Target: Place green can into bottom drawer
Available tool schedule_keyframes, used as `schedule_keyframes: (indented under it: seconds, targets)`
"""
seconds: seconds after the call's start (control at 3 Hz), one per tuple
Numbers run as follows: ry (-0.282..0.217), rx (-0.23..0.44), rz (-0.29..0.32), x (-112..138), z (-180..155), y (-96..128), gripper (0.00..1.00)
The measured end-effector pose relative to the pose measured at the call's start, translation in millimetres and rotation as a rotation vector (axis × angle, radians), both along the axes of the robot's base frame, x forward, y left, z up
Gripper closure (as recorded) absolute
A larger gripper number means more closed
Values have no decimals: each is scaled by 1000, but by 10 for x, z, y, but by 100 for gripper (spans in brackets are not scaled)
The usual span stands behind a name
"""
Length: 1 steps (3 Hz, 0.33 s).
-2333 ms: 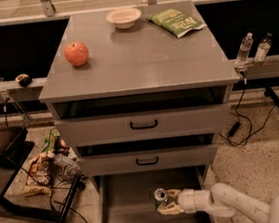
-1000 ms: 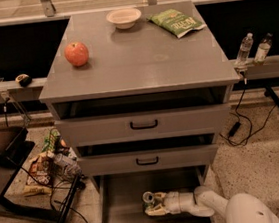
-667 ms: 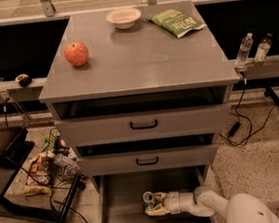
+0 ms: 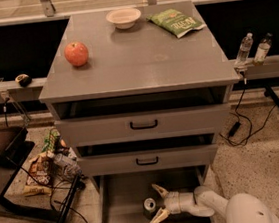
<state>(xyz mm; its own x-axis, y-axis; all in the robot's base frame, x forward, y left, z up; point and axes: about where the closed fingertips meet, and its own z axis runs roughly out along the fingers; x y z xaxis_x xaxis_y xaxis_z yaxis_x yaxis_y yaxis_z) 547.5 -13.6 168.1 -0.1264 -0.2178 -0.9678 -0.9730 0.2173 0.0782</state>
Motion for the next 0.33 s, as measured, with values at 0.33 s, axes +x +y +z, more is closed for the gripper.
schedule_keyframes:
  seconds: [0.33]
  targets:
    - [0,0,0,0,0,0,0]
